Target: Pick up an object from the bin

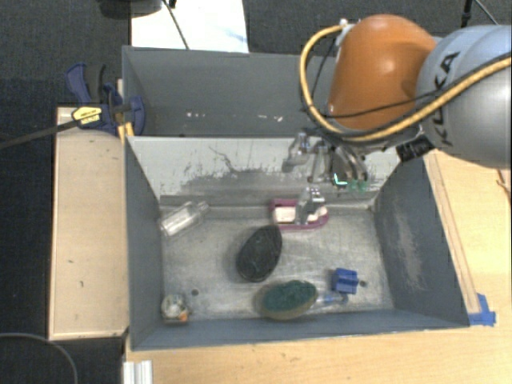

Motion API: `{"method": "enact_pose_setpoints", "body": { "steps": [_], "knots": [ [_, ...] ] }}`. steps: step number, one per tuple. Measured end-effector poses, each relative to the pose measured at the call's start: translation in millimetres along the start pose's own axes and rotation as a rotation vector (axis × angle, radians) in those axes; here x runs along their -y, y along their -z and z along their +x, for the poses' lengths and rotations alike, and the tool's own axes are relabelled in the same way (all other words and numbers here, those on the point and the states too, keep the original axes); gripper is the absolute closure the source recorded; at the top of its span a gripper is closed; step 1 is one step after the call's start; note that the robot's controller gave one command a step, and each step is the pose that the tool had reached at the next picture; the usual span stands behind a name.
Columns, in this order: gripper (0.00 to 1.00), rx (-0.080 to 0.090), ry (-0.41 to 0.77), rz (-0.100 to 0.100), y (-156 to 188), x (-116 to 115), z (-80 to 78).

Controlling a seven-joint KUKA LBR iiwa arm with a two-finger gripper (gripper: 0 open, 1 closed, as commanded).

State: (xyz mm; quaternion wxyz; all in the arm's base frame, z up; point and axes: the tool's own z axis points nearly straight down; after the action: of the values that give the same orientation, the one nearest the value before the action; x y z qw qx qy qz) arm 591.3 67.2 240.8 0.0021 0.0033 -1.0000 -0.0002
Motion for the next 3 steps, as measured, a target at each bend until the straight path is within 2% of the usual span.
{"method": "enact_pose_setpoints", "body": {
  "steps": [1, 2, 3],
  "knots": [
    [0.0, 0.01, -0.036, -0.002, -168, 3, 22.9],
    [0.0, 0.018, 0.375, 0.001, -168, -42, 54.4],
    [1.0, 0.023, 0.368, 0.0, -166, -42, 52.5]
  ]
}}
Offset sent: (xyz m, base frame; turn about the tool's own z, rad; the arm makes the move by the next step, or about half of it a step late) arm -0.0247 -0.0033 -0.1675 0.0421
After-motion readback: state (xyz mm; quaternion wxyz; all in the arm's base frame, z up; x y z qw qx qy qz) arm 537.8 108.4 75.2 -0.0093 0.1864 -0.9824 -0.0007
